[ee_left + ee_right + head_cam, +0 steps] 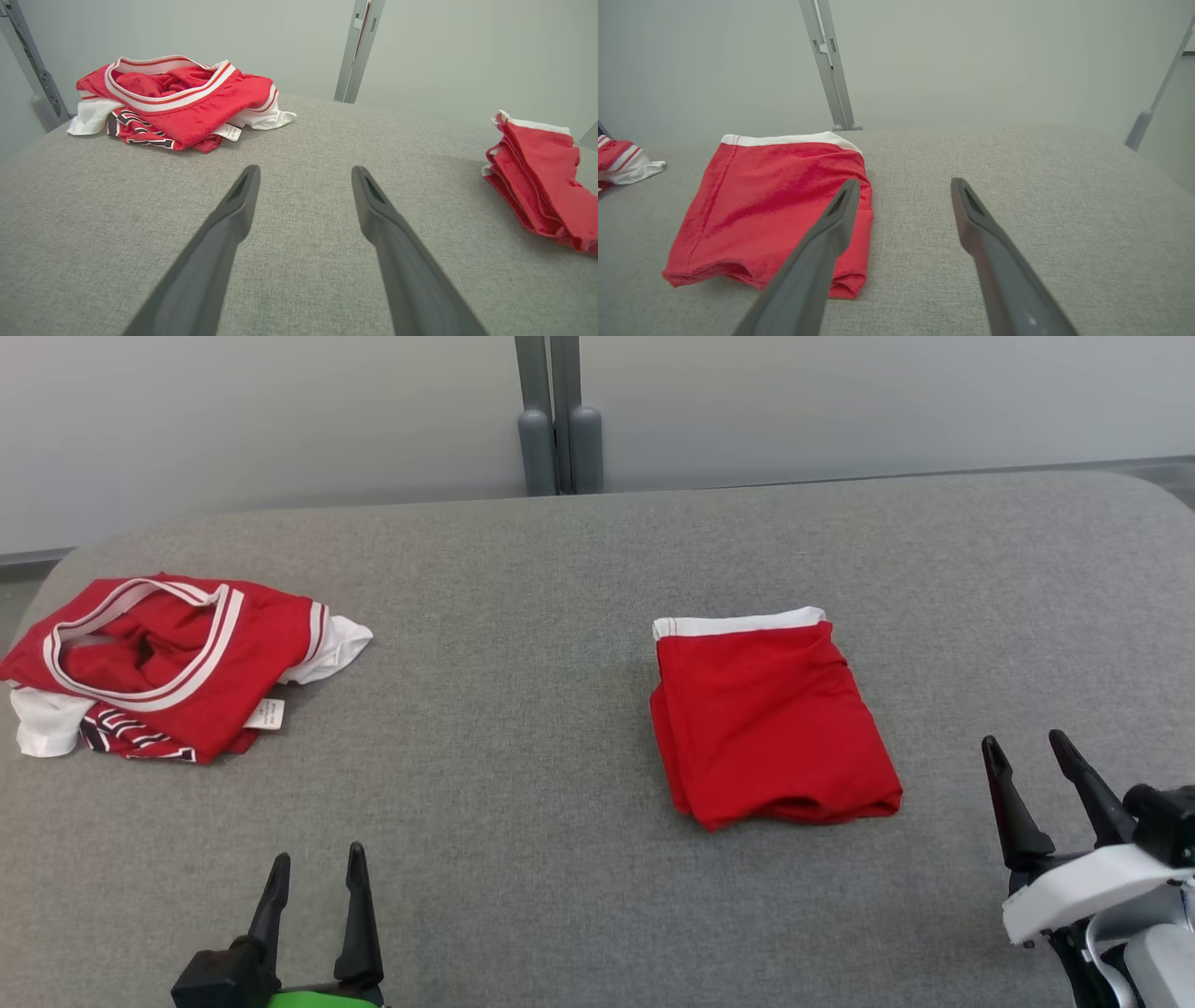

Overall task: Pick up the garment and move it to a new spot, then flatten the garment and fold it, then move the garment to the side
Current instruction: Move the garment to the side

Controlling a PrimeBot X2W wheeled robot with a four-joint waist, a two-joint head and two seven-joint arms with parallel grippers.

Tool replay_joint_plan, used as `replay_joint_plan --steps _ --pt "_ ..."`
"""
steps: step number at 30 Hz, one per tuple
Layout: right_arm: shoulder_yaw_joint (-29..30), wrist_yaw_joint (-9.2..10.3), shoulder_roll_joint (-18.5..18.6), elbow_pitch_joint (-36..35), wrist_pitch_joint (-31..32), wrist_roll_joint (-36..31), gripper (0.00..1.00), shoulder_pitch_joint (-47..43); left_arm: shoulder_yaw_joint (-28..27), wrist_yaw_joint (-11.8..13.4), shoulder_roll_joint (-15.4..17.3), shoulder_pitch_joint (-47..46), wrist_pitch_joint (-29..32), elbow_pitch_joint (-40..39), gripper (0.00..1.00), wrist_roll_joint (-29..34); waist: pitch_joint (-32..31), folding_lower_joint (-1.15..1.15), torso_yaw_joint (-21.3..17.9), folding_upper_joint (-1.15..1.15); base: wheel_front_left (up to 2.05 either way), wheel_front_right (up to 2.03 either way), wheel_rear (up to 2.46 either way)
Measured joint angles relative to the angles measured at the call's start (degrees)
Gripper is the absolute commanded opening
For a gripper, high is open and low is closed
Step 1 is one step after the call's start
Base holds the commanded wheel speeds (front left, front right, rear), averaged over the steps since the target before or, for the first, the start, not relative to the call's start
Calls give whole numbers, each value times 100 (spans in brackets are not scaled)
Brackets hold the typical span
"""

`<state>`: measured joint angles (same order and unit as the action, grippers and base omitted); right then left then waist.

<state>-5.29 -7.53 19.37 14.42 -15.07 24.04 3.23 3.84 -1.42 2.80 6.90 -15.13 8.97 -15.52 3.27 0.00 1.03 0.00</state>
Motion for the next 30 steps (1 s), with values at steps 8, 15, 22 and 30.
replay_joint_plan --steps 8,15,22,30 --pt "-1011 4 541 1174 1844 1407 100 1507 357 142 0 -344 0 -32 100 -159 446 0 211 0 0 0 0" --pt "-1551 3 650 1860 2573 2043 100 2234 573 245 1 -521 0 -31 100 -260 699 0 588 0 0 0 0" --pt "-1847 4 584 2216 2700 2666 50 2562 649 321 1 -594 0 -91 100 -281 920 0 866 0 0 0 0" --pt "-2142 3 609 2068 2205 3264 0 2739 639 381 1 -643 0 -199 100 -253 1096 0 664 0 0 0 0"
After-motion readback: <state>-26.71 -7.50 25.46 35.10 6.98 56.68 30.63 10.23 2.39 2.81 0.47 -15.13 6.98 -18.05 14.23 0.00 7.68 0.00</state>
